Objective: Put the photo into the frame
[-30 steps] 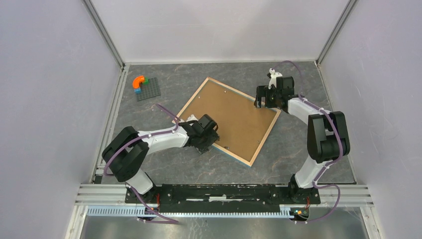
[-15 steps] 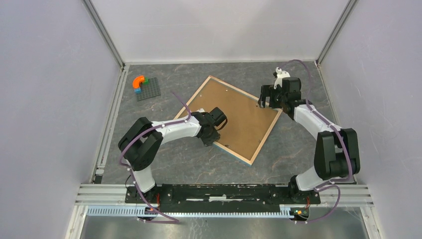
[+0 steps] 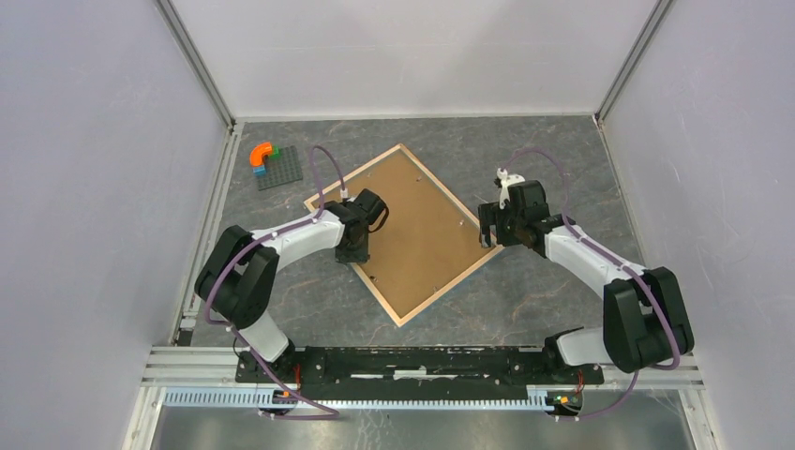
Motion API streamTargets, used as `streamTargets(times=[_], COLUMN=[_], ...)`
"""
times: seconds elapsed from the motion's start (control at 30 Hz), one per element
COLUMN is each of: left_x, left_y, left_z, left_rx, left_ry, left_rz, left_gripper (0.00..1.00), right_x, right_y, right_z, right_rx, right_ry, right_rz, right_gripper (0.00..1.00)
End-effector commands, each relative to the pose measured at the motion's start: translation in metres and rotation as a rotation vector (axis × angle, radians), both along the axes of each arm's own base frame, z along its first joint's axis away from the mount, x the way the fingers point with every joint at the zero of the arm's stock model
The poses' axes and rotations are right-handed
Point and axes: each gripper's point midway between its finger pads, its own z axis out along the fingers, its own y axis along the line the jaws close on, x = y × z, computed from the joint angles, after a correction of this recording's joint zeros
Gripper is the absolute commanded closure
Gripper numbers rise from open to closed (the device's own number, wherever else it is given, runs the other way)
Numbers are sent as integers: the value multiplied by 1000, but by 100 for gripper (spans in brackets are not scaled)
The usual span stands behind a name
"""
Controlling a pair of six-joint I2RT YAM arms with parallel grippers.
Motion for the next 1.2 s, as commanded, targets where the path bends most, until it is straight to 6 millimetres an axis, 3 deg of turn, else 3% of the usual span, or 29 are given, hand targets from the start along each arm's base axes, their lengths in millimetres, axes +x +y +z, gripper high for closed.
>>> streamTargets(times=[0.0,0.17,0.43,0.83,1.03,1.17], left_x=[-22,-29,-35,-35,-34,-33], left_y=[16,-2,-1,-7,-6,-5], left_z=[-4,0,-11,-11,-11,-10], left_rx=[71,-2,-8,-9,2,9], left_ry=[126,146,143,147,144,141], left_rz=[-268,-337,-335,-352,-349,-347], left_gripper=[98,98,98,98,98,98], right_x=[-6,-1,13,28,27,20], right_y=[3,18,24,35,32,33], right_z=[7,2,-7,-20,-26,-32], right_rx=[-10,36,117,16,-74,-86], right_ry=[-13,26,39,75,83,98], right_rz=[-13,-61,-360,-438,-424,-382], right_gripper=[10,11,9,10,12,20])
